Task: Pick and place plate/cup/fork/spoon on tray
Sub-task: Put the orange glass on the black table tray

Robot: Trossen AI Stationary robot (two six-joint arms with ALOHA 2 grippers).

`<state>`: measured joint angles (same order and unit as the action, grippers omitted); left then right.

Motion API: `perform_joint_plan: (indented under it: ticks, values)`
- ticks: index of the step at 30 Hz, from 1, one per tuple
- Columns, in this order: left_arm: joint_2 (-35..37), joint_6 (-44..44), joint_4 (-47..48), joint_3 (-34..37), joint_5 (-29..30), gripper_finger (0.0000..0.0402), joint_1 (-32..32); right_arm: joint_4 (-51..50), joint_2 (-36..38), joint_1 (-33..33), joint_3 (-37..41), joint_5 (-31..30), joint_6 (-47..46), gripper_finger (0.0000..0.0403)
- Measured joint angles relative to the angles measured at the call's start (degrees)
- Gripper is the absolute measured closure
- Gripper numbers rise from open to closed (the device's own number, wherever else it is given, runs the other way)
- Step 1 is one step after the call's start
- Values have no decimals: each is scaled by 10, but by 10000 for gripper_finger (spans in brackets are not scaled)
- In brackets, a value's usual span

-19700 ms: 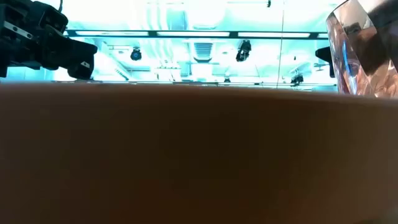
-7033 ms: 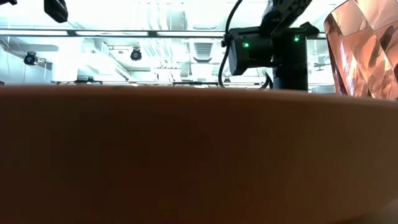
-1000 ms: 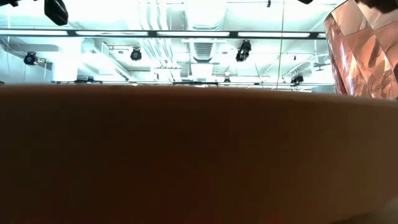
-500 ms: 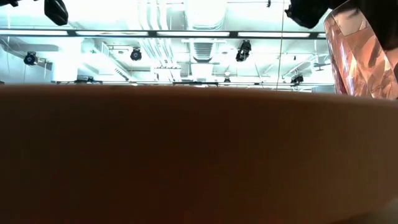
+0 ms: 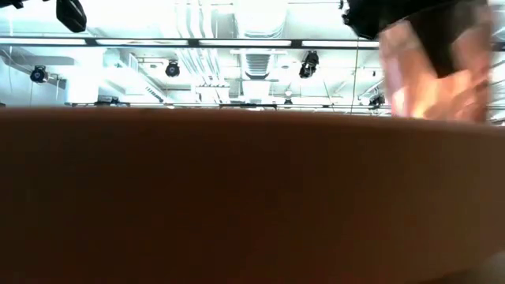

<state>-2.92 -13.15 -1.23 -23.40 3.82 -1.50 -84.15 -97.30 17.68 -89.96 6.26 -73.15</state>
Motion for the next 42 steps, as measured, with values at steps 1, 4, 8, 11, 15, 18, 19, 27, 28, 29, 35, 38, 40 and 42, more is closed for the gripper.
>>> perform_joint_plan:
  ticks: [1, 4, 8, 11, 15, 18, 19, 27, 28, 29, 35, 38, 40, 42]
  values:
    - [0, 0, 0, 0, 0, 402, 0, -4, 0, -4, -9, -28, -8, 393]
    - [0, 0, 0, 0, 1, 402, 0, -15, 5, -23, -43, -121, -9, 395]
    - [0, 0, 1, 0, 14, 402, 0, -10, 26, -72, -112, -195, 49, 395]
    - [0, 0, 2, 0, 28, 402, 0, -17, 28, -121, -170, -221, 134, 395]
    - [0, 0, 2, 0, 39, 402, 0, 0, 16, -190, -248, -243, 250, 395]
    - [0, 0, 2, 0, 48, 402, 0, 52, 3, -246, -294, -232, 338, 395]
    - [0, 1, 2, 0, 54, 402, 0, 73, -6, -266, -305, -219, 366, 395]
    - [0, 5, 2, 0, 77, 402, 0, 230, -129, -382, -393, 27, 520, 395]
    - [0, 5, 3, 0, 81, 402, 0, 232, -154, -391, -414, 49, 530, 395]
    - [0, 5, 3, 0, 87, 402, 0, 230, -182, -398, -435, 67, 538, 395]
    - [0, 5, 6, 0, 104, 402, 0, 248, -270, -413, -437, 168, 555, 395]
    - [0, 5, 7, 0, 107, 402, 0, 212, -282, -413, -437, 165, 578, 395]
    - [0, 5, 8, 0, 114, 402, 0, 198, -281, -412, -439, 154, 587, 395]
    - [0, 5, 8, 0, 116, 402, 0, 173, -271, -413, -449, 141, 588, 395]
